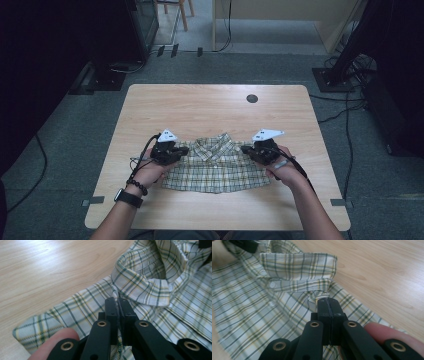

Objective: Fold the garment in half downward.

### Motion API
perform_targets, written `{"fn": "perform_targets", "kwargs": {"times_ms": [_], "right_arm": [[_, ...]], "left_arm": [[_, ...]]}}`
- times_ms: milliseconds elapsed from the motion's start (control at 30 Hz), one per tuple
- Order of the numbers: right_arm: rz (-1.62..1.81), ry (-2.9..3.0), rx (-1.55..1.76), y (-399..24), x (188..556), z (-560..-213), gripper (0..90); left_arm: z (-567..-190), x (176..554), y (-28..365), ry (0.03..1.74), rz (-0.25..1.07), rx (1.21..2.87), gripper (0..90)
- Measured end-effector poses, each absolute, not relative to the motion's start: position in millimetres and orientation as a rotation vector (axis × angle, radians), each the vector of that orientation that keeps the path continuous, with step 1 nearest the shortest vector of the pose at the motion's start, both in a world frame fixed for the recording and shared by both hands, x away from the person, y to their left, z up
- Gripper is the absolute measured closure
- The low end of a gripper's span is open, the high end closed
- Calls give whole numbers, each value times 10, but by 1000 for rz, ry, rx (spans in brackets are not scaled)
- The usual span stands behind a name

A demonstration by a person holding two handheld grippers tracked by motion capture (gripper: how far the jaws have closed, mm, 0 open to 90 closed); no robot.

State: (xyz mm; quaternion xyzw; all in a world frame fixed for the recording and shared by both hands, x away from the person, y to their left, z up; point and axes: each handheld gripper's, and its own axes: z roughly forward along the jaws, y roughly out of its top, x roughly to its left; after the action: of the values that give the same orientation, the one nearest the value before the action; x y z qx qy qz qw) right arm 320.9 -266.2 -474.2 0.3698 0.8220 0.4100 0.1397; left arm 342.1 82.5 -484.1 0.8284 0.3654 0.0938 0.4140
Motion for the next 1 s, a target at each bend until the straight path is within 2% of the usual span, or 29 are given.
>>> {"fn": "perform_targets", "kwargs": {"times_ms": [133, 333, 467, 500, 533, 633, 767, 900, 1000], "right_arm": [[1200, 2407, 1022, -2696, 3016, -4772, 900], [1213, 2435, 993, -2779, 2713, -4880, 882], [1223, 2445, 984, -2882, 2595, -4941, 773], [1223, 2445, 984, -2882, 2595, -4941, 773], [1247, 2450, 998, -2936, 2568, -4940, 708], [1310, 2432, 1020, -3023, 2529, -4909, 635], [1338, 2401, 1064, -3042, 2484, -4893, 583], [1367, 2383, 1066, -2982, 2410, -4882, 569], [1383, 2333, 1068, -2824, 2407, -4867, 563]], "left_arm": [[-4861, 3252, 869, 864, 204, 2099, 864], [-4912, 3001, 960, 780, 151, 2133, 768], [-4931, 2925, 1062, 765, 98, 2159, 726], [-4931, 2925, 1062, 765, 98, 2159, 702], [-4917, 2906, 1103, 760, 89, 2159, 676], [-4883, 2898, 1153, 762, 81, 2139, 608], [-4835, 2908, 1186, 778, 81, 2093, 522], [-4793, 2902, 1154, 783, 68, 2037, 506], [-4818, 2890, 984, 792, 64, 2017, 505]]}}
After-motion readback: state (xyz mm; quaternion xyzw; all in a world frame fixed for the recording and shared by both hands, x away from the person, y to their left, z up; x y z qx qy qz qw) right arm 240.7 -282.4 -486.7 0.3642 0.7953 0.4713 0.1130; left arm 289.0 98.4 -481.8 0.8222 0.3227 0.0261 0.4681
